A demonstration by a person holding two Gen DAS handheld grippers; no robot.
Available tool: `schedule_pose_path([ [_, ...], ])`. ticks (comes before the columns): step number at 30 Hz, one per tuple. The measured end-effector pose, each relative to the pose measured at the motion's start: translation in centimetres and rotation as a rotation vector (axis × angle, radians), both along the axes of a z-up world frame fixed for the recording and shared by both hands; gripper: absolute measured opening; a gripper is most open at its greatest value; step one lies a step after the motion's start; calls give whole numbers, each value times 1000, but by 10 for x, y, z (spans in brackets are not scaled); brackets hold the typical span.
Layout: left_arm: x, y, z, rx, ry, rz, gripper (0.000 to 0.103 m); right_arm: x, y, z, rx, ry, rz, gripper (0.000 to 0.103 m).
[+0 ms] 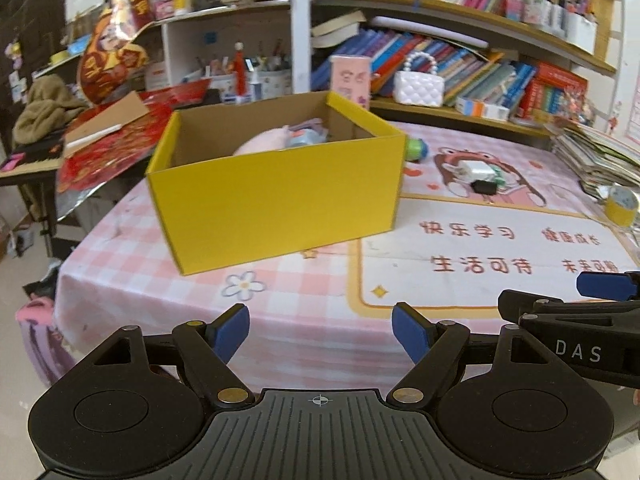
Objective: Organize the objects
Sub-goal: 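Withdraw both tools from the box toward the white charger and clips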
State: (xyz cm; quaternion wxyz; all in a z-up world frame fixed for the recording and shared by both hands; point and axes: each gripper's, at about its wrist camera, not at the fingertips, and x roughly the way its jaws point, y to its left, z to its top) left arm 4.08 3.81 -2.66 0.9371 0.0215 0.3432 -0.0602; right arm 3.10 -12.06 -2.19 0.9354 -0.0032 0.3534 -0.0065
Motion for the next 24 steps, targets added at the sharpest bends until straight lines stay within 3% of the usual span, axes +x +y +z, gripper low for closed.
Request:
schedule_pose_path([
  [24,54,-101,-7,17,34,-178,81,32,-97,-9,22,46,-195,79],
])
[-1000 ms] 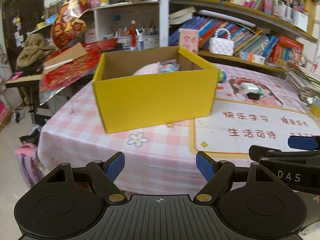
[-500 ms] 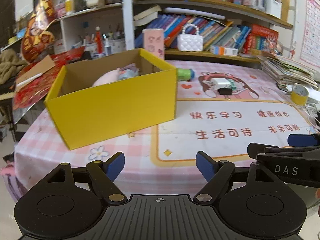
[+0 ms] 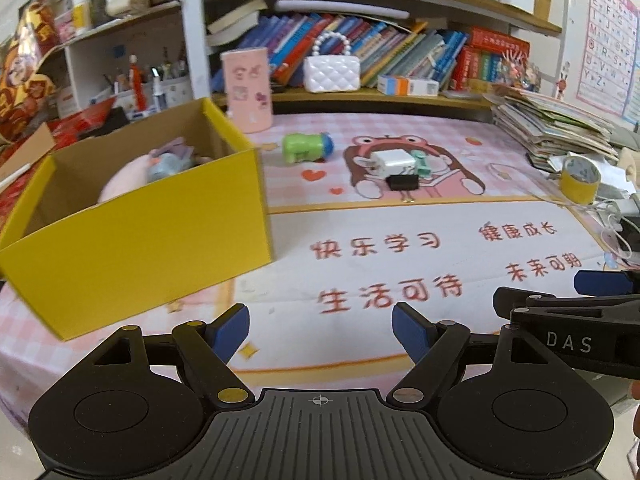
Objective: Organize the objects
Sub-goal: 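Withdraw both tools from the box toward the white charger and clips, then grasp the black binder clip with the left tool while the right tool grasps the mint-green clip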
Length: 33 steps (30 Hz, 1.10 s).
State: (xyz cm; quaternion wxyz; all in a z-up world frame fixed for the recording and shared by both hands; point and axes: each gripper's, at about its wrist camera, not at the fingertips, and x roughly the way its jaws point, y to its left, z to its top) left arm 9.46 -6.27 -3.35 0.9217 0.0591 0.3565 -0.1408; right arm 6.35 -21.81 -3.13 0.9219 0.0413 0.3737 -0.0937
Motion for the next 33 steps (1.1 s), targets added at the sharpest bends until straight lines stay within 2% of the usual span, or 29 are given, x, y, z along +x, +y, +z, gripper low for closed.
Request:
schedule_pose_path([
  [9,31,-45,-1,-5,6,-3,81,31,-46,-1,14,23,-15,79],
  [20,74,-80,8,-21,-17,97,81,86,-88,9,34,-30,78,79],
  [33,115,-119,2,16,-17,160,80,147,-132,7,64,-46,137,79],
])
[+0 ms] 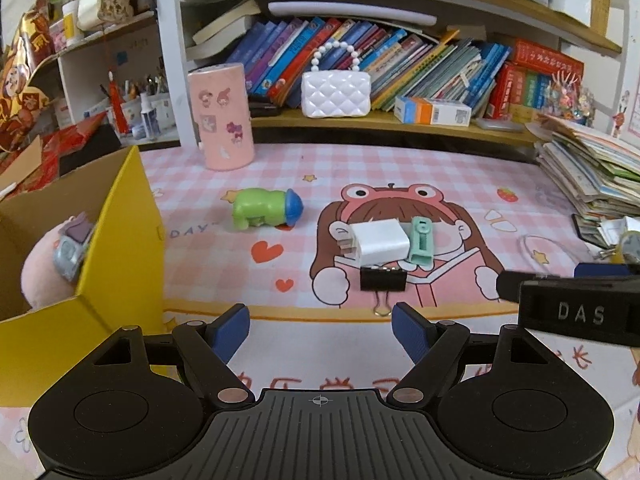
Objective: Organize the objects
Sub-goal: 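Grasp the black binder clip with the left tool while the right tool grasps the mint-green clip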
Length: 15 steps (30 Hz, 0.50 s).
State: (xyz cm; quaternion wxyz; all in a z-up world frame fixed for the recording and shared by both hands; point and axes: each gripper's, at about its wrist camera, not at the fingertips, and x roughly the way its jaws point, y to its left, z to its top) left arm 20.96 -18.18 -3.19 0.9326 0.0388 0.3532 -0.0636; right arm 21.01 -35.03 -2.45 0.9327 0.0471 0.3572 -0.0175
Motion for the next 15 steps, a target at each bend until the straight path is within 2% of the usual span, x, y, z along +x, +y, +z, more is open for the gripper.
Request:
schedule_pose_path([
  [10,41,-27,-20,9,38,-12,79,57,-23,-11,52,16,12,78],
  [12,50,-34,-26,9,50,-22,73,65,-27,-11,58,13,10,78],
  [15,61,-43,-36,-1,73,-37,70,75,-33,-11,66,13,-1,78],
])
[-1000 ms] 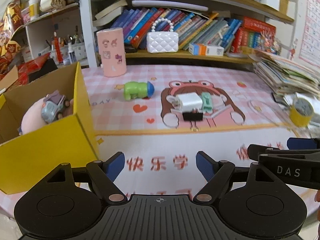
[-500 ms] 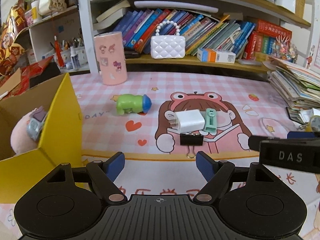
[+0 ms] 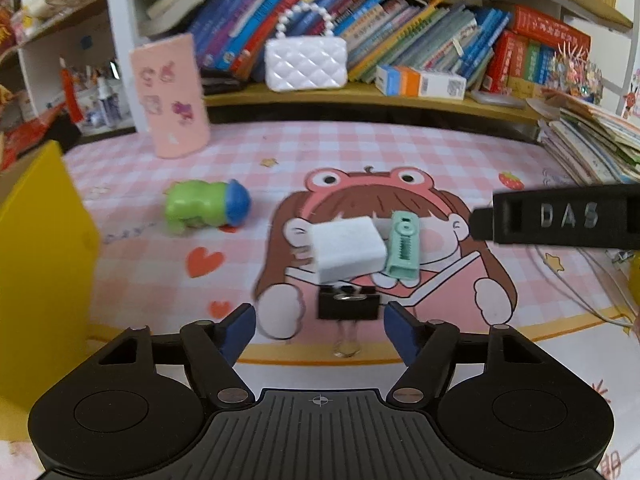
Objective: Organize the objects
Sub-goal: 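Grasp the black binder clip with the left tool while the right tool grasps the mint-green clip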
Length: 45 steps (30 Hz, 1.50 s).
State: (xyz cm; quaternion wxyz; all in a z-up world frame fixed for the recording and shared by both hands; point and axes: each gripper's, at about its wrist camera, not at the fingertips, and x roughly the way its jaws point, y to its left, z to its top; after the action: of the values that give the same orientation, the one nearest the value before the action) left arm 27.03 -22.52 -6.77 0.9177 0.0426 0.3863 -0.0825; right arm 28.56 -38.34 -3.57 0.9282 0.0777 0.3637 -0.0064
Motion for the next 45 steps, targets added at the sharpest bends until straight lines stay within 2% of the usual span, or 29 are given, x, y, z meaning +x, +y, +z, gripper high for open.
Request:
schedule_pose_path([
  [7,17,-15,-20,4,30,-20,54,13,-6,-3,13,13,21,77],
  [9,18,-16,-21,7,11,-27,38,16,-6,-6,25,22,36,77],
  [13,16,-9,-15,1,1,-14,38,27,0,-13,47,44,67,76],
  [18,-1,11,0,5,-13,22,38,50,14,-26,59,78,102,67],
  [22,-16,27,9,12,-17,56,38,65,33,-38,21,128,159,55],
  [26,-28,40,17,14,-28,83,38,73,45,-45,-37,126,172,52],
  [27,-30,42,19,11,-30,87,38,74,46,-45,-52,121,176,49],
  [29,-34,46,22,1,-33,97,38,75,48,-46,-82,110,187,26],
  [30,-35,47,23,-5,-33,99,38,75,48,-46,-100,108,193,23],
  [36,-46,55,30,-28,-50,93,38,65,35,-40,-73,112,137,23],
  [45,-71,71,38,-68,-59,33,38,-7,39,-14,-22,115,117,23],
])
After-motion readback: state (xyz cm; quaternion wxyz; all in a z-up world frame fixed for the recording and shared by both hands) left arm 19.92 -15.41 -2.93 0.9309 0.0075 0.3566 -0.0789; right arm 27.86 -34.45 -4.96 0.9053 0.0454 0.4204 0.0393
